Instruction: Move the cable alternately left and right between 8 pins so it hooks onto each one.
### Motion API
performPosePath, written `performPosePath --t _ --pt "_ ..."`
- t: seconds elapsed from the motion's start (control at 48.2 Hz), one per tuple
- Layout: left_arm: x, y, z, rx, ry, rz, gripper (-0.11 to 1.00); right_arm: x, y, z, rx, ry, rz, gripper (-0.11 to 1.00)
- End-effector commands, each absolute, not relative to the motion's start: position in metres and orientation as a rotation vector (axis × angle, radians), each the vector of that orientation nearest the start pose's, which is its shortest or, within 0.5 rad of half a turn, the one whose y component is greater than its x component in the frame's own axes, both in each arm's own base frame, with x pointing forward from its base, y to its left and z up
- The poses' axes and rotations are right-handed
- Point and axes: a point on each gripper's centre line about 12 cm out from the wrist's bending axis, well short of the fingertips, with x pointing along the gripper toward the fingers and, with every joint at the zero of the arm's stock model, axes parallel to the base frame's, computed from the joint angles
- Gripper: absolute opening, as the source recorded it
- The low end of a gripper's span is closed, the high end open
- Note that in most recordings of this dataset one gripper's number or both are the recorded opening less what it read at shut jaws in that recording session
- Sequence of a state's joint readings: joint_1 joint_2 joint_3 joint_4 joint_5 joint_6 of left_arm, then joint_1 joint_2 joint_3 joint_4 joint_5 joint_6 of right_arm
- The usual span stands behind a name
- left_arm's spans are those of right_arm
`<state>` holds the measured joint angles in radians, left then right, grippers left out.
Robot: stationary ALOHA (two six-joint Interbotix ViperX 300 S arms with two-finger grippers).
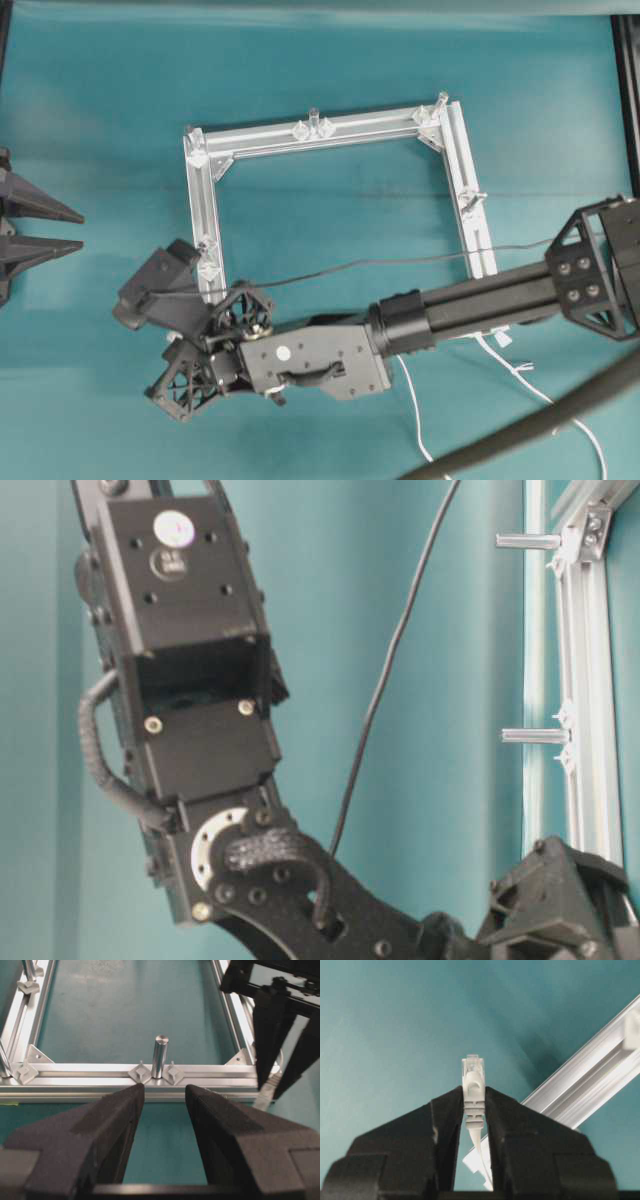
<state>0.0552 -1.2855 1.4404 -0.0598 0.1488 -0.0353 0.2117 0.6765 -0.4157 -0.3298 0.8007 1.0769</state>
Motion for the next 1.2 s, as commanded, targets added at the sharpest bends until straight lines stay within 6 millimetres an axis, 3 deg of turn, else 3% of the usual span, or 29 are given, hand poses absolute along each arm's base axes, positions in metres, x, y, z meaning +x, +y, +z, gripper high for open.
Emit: performPosePath --t 0.0,0.539,1.183 --pt "0.14 0.007 0.191 -0.108 0.288 0.063 0.51 0.581 0.09 0.172 0.557 0.868 -0.424 0.17" --pt "0.14 0.007 0.191 -0.108 0.288 0.063 0.51 0.571 0.055 0.17 0.58 0.873 -0.579 0.17" --pt "0.139 0.007 0.19 -0.108 0.29 0.065 0.51 0.503 0.017 0.162 0.673 0.858 -0.693 0.17"
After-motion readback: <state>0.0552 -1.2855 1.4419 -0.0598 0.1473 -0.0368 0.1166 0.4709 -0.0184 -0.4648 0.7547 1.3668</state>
